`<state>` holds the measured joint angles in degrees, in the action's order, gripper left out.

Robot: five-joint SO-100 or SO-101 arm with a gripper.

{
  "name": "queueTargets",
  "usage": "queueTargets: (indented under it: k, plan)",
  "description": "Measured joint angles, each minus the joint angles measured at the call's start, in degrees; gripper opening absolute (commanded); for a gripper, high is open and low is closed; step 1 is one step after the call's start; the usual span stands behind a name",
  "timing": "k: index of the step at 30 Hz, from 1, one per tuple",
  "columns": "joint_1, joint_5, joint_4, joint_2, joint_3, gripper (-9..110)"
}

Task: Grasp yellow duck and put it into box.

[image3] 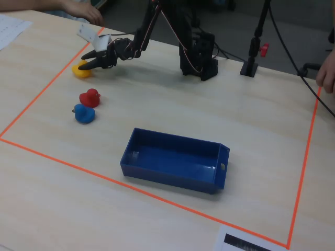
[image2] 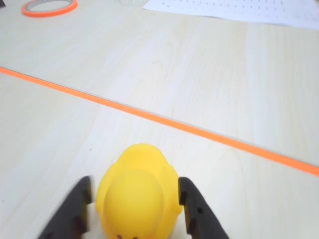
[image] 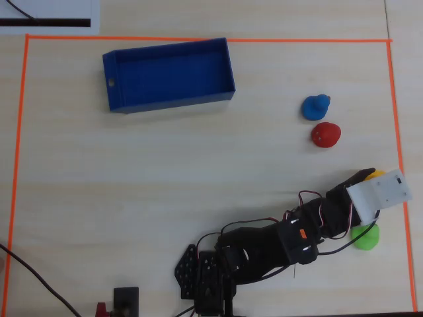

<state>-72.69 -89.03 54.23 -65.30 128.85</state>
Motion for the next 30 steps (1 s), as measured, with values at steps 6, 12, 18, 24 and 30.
queueTargets:
  k: [6, 12, 18, 24, 30]
  plan:
    - [0.0, -6.86, -0.35, 0.18, -0.26, 0]
    - [0.62, -7.47, -0.79, 0.18, -0.35, 0]
    - [2.29, -1.49, -1.14, -1.05, -0.35, 0]
    - [7.47, 7.12, -5.98, -10.9, 3.16, 0]
    - [15.03, 13.62, -16.08, -24.96, 8.26, 0]
